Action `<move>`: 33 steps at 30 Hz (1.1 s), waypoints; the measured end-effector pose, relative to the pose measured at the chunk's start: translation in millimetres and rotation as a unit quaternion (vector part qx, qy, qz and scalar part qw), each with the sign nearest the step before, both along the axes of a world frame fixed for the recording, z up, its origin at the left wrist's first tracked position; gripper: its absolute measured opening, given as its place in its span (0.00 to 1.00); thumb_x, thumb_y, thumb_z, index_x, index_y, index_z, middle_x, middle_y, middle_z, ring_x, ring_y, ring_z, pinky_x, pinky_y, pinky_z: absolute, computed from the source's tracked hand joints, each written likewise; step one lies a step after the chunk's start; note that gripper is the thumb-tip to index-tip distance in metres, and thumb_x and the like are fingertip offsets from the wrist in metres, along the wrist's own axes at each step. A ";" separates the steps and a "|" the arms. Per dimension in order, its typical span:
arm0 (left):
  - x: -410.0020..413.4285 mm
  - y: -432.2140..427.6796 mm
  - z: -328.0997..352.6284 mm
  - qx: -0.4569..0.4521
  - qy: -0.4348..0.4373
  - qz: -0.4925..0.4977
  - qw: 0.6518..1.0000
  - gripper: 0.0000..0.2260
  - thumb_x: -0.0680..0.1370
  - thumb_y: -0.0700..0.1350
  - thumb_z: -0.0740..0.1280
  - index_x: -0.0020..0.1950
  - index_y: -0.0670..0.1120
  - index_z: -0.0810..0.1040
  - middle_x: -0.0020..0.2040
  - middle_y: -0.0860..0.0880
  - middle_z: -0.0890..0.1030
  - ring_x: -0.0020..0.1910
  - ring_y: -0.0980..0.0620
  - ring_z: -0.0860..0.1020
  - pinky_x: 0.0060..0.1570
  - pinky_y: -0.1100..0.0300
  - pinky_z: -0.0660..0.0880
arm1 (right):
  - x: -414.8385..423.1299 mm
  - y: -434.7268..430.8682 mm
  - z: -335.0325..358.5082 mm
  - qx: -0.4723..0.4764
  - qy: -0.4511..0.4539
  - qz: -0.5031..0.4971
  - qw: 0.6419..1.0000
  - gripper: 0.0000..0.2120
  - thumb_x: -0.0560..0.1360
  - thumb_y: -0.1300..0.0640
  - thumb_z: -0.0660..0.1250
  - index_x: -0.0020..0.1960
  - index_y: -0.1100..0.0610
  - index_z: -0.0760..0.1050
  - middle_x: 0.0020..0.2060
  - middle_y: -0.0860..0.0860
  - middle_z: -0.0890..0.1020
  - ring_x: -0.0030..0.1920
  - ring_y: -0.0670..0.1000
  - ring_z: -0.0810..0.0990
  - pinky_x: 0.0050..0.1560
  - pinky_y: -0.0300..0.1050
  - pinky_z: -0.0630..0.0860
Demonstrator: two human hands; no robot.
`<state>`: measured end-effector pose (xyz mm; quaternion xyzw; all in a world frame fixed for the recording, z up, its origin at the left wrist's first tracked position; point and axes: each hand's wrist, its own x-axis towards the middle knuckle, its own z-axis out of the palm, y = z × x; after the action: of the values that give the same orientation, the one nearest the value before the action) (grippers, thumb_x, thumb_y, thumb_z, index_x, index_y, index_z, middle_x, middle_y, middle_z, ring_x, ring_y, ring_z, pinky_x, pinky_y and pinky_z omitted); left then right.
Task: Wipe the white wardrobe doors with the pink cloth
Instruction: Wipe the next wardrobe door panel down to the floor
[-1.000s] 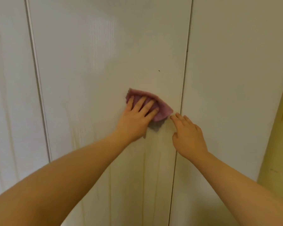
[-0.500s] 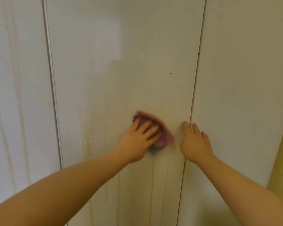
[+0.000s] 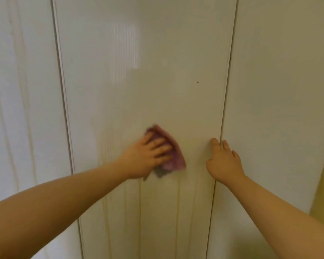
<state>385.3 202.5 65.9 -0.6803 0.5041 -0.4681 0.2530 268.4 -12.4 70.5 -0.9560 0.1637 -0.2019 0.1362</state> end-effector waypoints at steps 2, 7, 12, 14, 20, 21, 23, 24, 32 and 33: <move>3.8 14.7 21.0 -0.128 -0.012 0.047 0.991 0.21 0.69 0.45 0.58 0.56 0.48 0.83 0.57 0.43 0.81 0.54 0.38 0.80 0.56 0.37 0.72 | -0.3 4.3 -1.1 -0.018 -0.025 0.007 1.000 0.33 0.76 0.65 0.52 0.76 0.56 0.41 0.76 0.55 0.47 0.76 0.52 0.42 0.73 0.49 0.44; -3.5 26.4 -27.0 -0.117 0.019 0.031 0.992 0.21 0.69 0.45 0.58 0.60 0.47 0.80 0.57 0.42 0.81 0.58 0.37 0.75 0.61 0.39 0.59 | 6.5 36.7 -0.7 -0.113 -0.081 0.083 0.987 0.36 0.75 0.65 0.53 0.76 0.47 0.38 0.75 0.52 0.38 0.75 0.54 0.38 0.73 0.50 0.42; 10.2 70.4 8.3 -0.167 -0.011 0.096 0.981 0.22 0.70 0.46 0.58 0.62 0.48 0.78 0.60 0.40 0.79 0.59 0.37 0.75 0.63 0.39 0.62 | 18.0 62.5 9.6 -0.155 -0.106 0.118 0.975 0.37 0.75 0.65 0.53 0.75 0.44 0.38 0.75 0.50 0.36 0.75 0.55 0.36 0.73 0.51 0.41; 4.7 78.0 -3.6 -0.224 0.018 0.142 0.964 0.23 0.71 0.47 0.57 0.65 0.47 0.75 0.62 0.39 0.77 0.62 0.36 0.69 0.63 0.36 0.63 | 23.8 71.7 11.9 -0.158 -0.103 0.124 0.974 0.37 0.76 0.65 0.52 0.75 0.44 0.37 0.75 0.50 0.36 0.75 0.55 0.36 0.73 0.50 0.41; 11.9 114.7 -26.7 -0.030 -0.021 0.072 0.997 0.21 0.70 0.49 0.58 0.59 0.52 0.81 0.59 0.46 0.80 0.60 0.41 0.70 0.67 0.43 0.55 | 31.7 102.0 20.2 -0.198 -0.125 0.161 0.959 0.36 0.76 0.64 0.52 0.75 0.45 0.37 0.75 0.48 0.37 0.75 0.53 0.37 0.73 0.50 0.42; 14.3 118.6 -14.7 -0.114 -0.024 0.101 0.988 0.22 0.71 0.48 0.58 0.63 0.51 0.77 0.61 0.43 0.79 0.62 0.40 0.68 0.66 0.40 0.58 | 33.3 105.4 23.2 -0.202 -0.131 0.165 0.956 0.36 0.76 0.64 0.52 0.75 0.45 0.37 0.75 0.48 0.37 0.75 0.53 0.37 0.73 0.50 0.42; 6.6 116.2 -1.4 -0.252 0.022 0.167 0.953 0.22 0.73 0.48 0.57 0.67 0.49 0.70 0.63 0.38 0.76 0.63 0.36 0.68 0.62 0.36 0.64 | 38.4 112.8 27.7 -0.199 -0.137 0.168 0.956 0.36 0.76 0.65 0.52 0.76 0.46 0.38 0.75 0.49 0.37 0.75 0.53 0.37 0.73 0.51 0.41; 6.1 110.5 -8.1 -0.266 0.019 0.168 0.949 0.22 0.73 0.48 0.57 0.67 0.49 0.69 0.63 0.38 0.76 0.63 0.35 0.69 0.61 0.33 0.65 | 40.9 117.8 28.6 -0.202 -0.132 0.172 0.955 0.35 0.76 0.64 0.51 0.76 0.46 0.38 0.75 0.49 0.37 0.75 0.54 0.37 0.73 0.51 0.41; 19.0 149.6 17.2 -0.252 -0.028 0.142 0.957 0.21 0.75 0.47 0.58 0.68 0.46 0.67 0.64 0.36 0.75 0.65 0.35 0.66 0.67 0.39 0.59 | 49.6 125.4 23.1 -0.238 -0.135 0.198 0.941 0.34 0.77 0.65 0.51 0.76 0.47 0.39 0.75 0.52 0.36 0.75 0.55 0.37 0.73 0.49 0.40; 16.8 141.3 8.5 -0.289 -0.013 0.162 0.944 0.21 0.75 0.47 0.58 0.67 0.45 0.67 0.63 0.34 0.75 0.64 0.33 0.67 0.65 0.37 0.61 | 50.6 126.2 22.9 -0.239 -0.136 0.195 0.941 0.34 0.77 0.65 0.51 0.76 0.47 0.39 0.75 0.51 0.36 0.75 0.55 0.37 0.73 0.48 0.40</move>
<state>402.2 343.8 74.3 -0.7902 0.2271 -0.5554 0.1244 319.1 113.8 93.4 -0.9370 -0.0993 -0.3326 -0.0390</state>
